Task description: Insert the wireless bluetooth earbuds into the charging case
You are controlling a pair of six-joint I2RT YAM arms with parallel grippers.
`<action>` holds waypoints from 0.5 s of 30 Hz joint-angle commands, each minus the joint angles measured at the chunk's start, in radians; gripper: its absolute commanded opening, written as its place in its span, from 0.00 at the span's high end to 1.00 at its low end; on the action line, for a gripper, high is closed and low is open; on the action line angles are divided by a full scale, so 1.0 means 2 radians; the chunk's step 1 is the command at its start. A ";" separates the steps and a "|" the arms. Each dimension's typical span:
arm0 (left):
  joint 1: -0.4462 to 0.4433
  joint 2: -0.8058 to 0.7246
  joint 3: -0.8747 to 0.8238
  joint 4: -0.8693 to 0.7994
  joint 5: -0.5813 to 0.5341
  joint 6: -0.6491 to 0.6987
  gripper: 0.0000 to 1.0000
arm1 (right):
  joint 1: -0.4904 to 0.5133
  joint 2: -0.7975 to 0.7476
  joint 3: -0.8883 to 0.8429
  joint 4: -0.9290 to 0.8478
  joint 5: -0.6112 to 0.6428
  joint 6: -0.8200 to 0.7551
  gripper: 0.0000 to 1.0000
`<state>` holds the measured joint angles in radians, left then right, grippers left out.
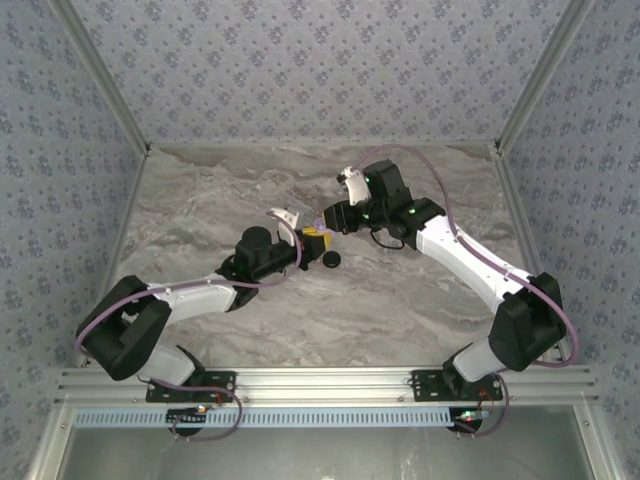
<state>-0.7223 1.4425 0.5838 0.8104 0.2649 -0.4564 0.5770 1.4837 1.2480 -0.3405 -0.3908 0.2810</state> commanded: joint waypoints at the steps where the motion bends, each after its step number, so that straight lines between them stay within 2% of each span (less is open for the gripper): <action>1: -0.003 0.002 0.019 0.003 0.001 0.009 0.85 | 0.004 -0.001 0.006 -0.009 0.007 0.003 0.75; 15: -0.006 0.004 0.019 -0.006 0.000 0.019 0.85 | 0.004 -0.006 0.020 -0.002 0.016 0.007 0.75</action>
<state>-0.7227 1.4429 0.5930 0.7826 0.2649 -0.4355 0.5808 1.4837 1.2518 -0.3401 -0.3782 0.2813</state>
